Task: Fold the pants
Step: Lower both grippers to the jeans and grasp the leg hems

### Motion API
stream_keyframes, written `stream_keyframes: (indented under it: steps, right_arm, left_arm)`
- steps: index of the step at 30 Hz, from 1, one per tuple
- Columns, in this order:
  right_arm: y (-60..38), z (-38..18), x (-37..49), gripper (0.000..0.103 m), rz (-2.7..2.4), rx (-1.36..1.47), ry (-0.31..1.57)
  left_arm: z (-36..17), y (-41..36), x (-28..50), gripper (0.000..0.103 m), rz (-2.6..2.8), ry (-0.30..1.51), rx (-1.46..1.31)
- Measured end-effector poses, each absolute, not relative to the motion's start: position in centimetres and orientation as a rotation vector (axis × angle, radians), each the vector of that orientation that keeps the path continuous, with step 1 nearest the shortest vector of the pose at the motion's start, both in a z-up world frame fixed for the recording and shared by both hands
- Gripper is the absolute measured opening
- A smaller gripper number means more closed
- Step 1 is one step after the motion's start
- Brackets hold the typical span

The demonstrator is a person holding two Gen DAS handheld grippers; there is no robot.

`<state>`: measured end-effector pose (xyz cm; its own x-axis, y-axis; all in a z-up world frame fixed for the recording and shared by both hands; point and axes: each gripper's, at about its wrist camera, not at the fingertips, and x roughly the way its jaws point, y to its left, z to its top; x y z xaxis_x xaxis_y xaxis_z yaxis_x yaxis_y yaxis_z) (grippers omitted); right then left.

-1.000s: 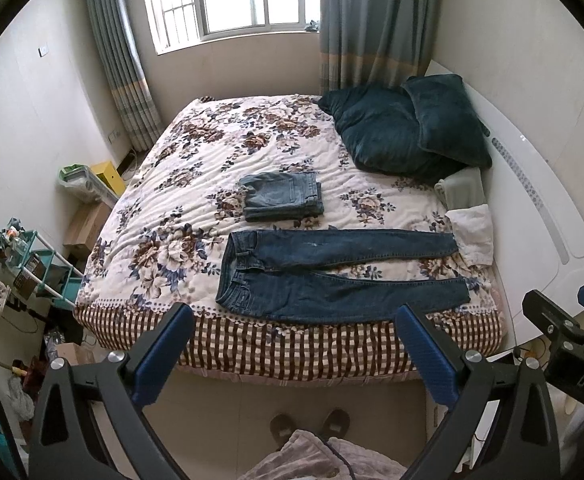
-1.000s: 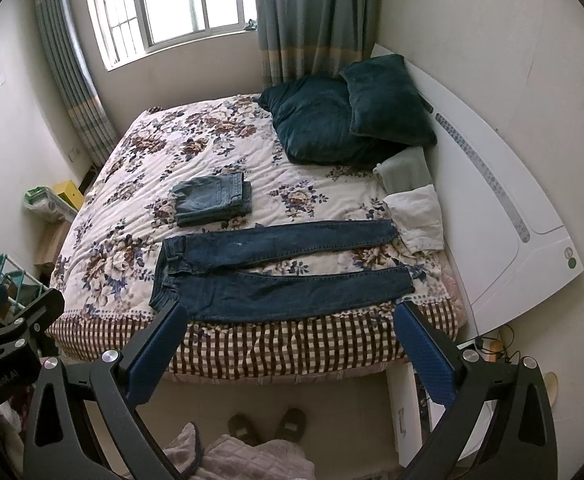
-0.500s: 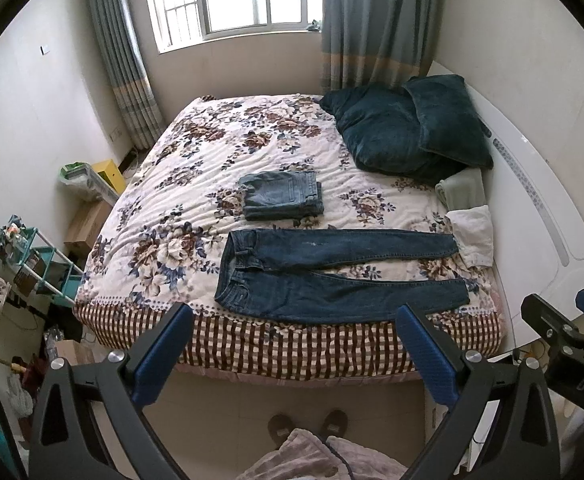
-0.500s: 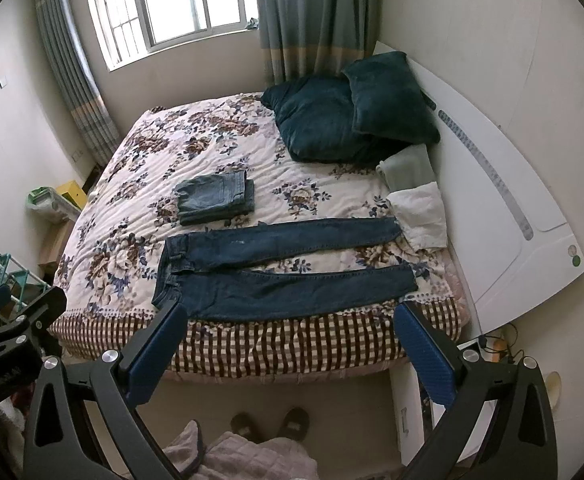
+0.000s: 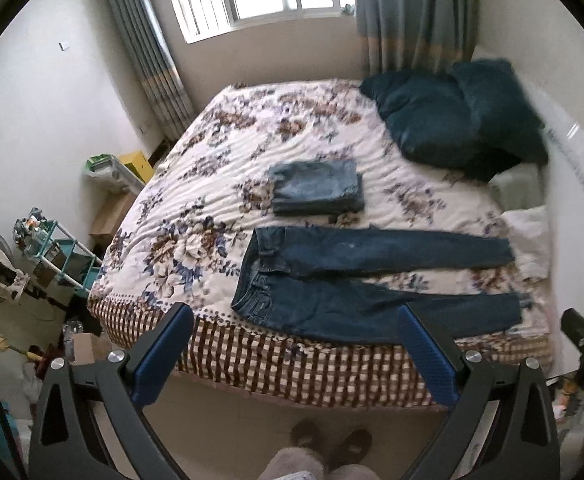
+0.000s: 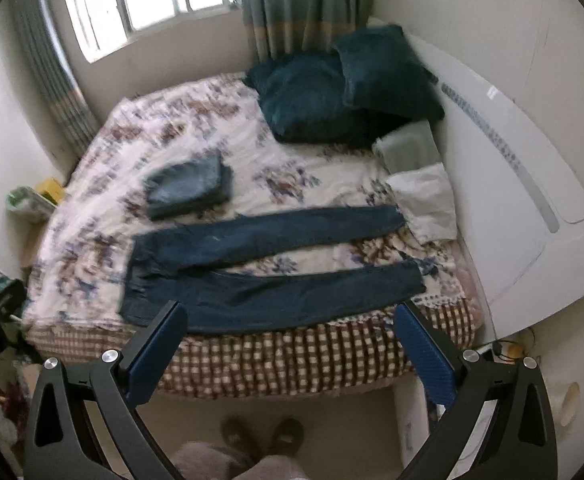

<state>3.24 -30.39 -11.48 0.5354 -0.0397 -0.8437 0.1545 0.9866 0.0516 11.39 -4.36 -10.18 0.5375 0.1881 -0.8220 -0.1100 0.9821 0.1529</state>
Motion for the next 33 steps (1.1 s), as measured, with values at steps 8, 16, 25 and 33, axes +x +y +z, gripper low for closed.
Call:
stream_keyframes:
  steps: [8,16,25,33]
  right_arm:
    - [-31.5,-22.7,14.5,0.103,-0.166,0.126,1.125]
    - [-30.8,-33.1,28.3,0.103,-0.256,0.167,1.252]
    - [-30.4,-46.9,42.8,0.103,-0.25,0.115,1.358]
    - [-25.8,-63.2,56.2,0.103,0.156,-0.28,1.623]
  left_arm:
    - [-20.4,-4.1,20.9,0.103,0.183,1.157,0.078]
    - [-29.4,-3.3,33.5,0.103,0.148,1.281,0.088]
    - [-42.4,-3.8,47.2,0.103,0.112,1.375,0.223]
    - [-56.9,-5.8,55.2,0.102,-0.178,1.6,0.484]
